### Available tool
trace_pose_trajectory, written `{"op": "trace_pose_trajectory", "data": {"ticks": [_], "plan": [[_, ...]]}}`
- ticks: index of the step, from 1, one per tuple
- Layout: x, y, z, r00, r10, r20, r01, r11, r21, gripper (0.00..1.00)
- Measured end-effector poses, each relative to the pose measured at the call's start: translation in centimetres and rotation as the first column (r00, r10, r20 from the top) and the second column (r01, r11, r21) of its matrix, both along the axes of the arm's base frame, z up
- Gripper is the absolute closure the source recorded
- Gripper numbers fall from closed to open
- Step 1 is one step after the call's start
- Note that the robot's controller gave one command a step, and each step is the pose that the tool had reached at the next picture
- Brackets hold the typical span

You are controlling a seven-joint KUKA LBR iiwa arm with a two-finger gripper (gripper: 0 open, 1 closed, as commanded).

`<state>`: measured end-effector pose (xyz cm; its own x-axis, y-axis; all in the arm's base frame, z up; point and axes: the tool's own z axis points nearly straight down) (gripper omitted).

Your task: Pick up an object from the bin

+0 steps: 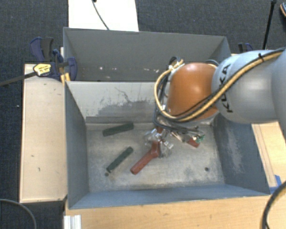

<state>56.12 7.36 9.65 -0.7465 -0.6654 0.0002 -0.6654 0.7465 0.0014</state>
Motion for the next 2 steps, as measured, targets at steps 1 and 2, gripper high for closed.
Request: {"op": "trace_pose_trajectory", "data": {"ticks": [1,2], "plan": [[0.0,0.0,1.7,1.0,-0.001,0.0,0.001,1.0,0.0,1.0],[0.0,0.0,3.2,1.0,-0.002,-0.002,0.002,1.0,0.0,1.0]]}}
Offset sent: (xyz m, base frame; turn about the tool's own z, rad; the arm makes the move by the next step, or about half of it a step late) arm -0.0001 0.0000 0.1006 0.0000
